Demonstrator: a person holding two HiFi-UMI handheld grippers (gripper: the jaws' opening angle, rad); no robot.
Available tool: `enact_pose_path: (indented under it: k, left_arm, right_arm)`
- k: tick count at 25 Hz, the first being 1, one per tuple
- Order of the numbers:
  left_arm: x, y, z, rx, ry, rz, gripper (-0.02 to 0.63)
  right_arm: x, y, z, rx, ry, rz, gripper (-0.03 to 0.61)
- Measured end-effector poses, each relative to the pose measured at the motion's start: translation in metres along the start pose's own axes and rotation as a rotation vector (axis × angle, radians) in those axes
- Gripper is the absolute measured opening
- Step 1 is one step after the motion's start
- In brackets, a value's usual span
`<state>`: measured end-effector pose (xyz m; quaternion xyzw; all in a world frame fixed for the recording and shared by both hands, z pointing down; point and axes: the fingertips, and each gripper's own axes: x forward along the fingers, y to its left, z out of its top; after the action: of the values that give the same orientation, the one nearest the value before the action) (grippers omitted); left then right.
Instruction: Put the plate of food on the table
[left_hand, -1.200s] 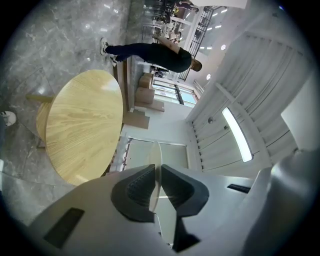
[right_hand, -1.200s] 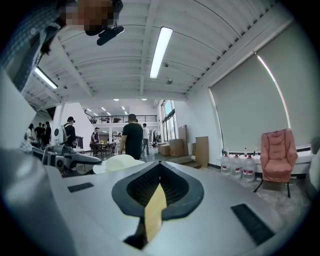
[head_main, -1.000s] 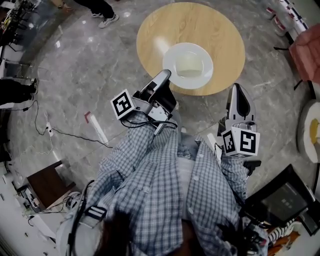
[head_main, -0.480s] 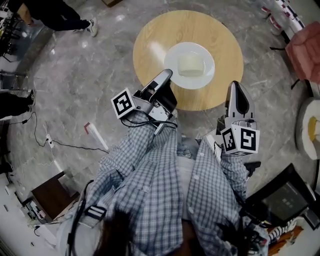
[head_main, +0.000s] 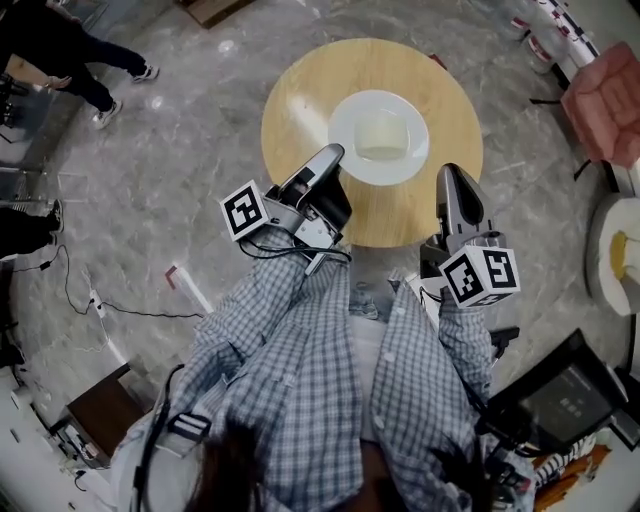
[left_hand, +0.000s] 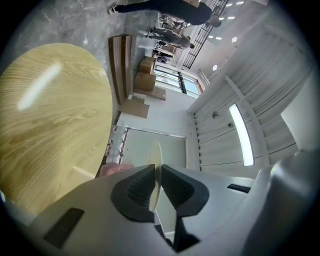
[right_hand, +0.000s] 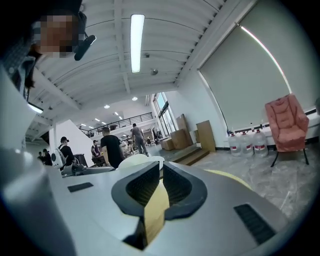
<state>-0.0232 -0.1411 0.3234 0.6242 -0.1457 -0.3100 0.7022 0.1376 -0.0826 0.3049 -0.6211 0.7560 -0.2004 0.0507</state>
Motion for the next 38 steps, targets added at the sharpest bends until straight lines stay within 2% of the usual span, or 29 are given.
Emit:
enact_pose_path:
  k: [5, 10, 18, 22, 25, 31, 37, 38]
  left_arm:
    - [0.003, -0.004, -0.004, -0.002, 0.024, -0.003, 0.035]
    - [0.003, 0.004, -0.003, -0.007, 0.044, -0.003, 0.035]
    - [0.005, 0.002, -0.003, 0.012, 0.068, -0.02, 0.035]
    - [0.006, 0.004, -0.002, 0.02, 0.071, -0.04, 0.035]
    - [0.005, 0.003, -0.001, 0.022, 0.061, -0.045, 0.035]
    - [0.003, 0.004, 0.002, 0.021, 0.034, -0.05, 0.035]
    - [0.0, 0.013, 0.004, 0.016, 0.031, -0.046, 0.035]
    - [0.0, 0.013, 0.004, 0.016, 0.032, -0.045, 0.035]
  right_arm:
    - [-0.004, 0.009, 0.003, 0.083, 0.009, 0.039, 0.009]
    - [0.0, 0.014, -0.012, 0.146, 0.078, 0.081, 0.028]
    - [0.0, 0.015, -0.021, 0.429, 0.118, 0.161, 0.098]
    - [0.008, 0.018, -0.021, 0.521, 0.123, 0.211, 0.1]
    - [0.011, 0.016, -0.025, 0.609, 0.136, 0.21, 0.1]
    - [0.022, 0.023, -0.027, 0.671, 0.157, 0.263, 0.1]
    - [0.028, 0.025, -0.038, 0.64, 0.176, 0.291, 0.095]
    - [0.028, 0.025, -0.037, 0.642, 0.176, 0.287, 0.074]
